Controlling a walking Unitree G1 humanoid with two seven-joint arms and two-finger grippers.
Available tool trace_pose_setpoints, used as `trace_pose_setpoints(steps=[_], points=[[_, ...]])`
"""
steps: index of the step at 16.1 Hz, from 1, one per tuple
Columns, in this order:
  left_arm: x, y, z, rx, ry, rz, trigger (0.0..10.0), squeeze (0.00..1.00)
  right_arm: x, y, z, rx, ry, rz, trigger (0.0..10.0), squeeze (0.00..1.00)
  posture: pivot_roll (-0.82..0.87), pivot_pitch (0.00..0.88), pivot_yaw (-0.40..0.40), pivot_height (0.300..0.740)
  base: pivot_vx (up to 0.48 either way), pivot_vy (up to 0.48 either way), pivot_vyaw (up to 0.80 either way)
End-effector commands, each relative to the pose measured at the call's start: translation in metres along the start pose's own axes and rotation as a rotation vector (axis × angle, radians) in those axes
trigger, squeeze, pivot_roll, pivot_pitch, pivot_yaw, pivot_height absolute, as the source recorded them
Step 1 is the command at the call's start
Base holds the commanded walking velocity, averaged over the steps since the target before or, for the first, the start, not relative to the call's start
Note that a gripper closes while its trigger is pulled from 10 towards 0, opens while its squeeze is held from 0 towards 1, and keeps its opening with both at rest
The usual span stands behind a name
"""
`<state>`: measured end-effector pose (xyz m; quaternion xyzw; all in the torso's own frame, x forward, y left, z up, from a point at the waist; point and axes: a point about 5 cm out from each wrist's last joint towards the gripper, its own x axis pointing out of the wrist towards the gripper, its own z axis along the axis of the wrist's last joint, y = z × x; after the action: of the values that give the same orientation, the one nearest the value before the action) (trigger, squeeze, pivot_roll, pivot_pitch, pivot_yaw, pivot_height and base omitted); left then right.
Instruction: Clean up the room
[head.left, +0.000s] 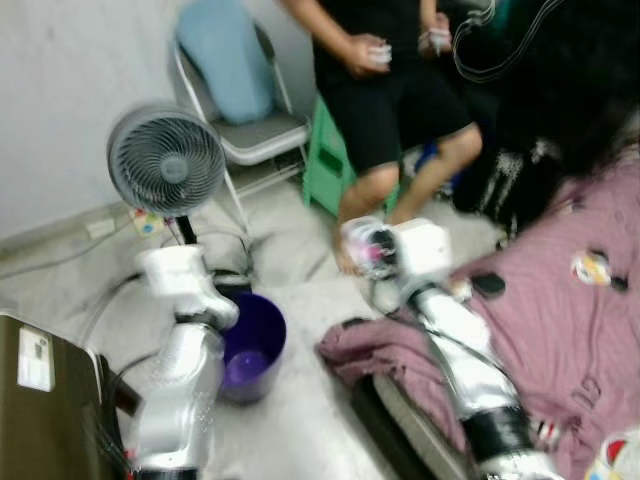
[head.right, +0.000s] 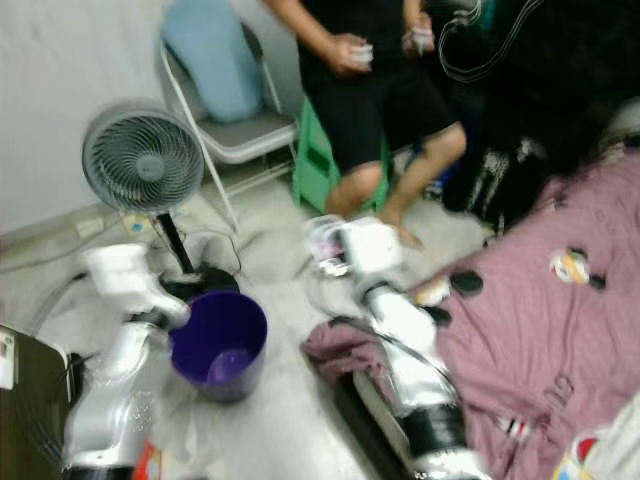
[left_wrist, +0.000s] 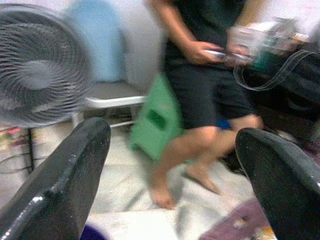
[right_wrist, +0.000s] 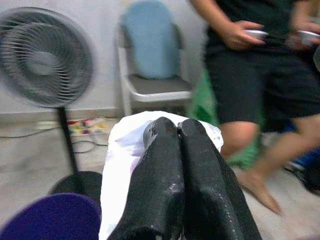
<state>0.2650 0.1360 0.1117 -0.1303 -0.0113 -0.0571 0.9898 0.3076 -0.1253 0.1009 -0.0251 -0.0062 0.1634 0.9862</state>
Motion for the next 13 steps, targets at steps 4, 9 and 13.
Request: trace_pose_setpoints(steps=[4, 9, 13], points=[[-0.0007, 0.0160, 0.0028, 0.038, 0.008, 0.065, 10.0, 0.00, 0.0122, 0.0174, 0.0128, 0.025, -0.042, 0.051, 10.0, 0.00, 0.02, 0.013, -0.022, 0.740, 0.296, 0.000, 0.00], [0.0027, 0.0195, 0.0021, 0.043, 0.015, 0.098, 10.0, 0.00, 0.0140, 0.0187, 0.0141, 0.004, -0.049, 0.058, 10.0, 0.00, 0.02, 0.008, -0.019, 0.740, 0.000, 0.000, 0.41], [0.0054, 0.0196, 0.0026, 0.052, 0.013, 0.104, 10.0, 0.00, 0.0160, 0.0178, 0.0150, 0.005, -0.051, 0.058, 10.0, 0.00, 0.02, 0.003, -0.021, 0.740, 0.000, 0.000, 0.80]])
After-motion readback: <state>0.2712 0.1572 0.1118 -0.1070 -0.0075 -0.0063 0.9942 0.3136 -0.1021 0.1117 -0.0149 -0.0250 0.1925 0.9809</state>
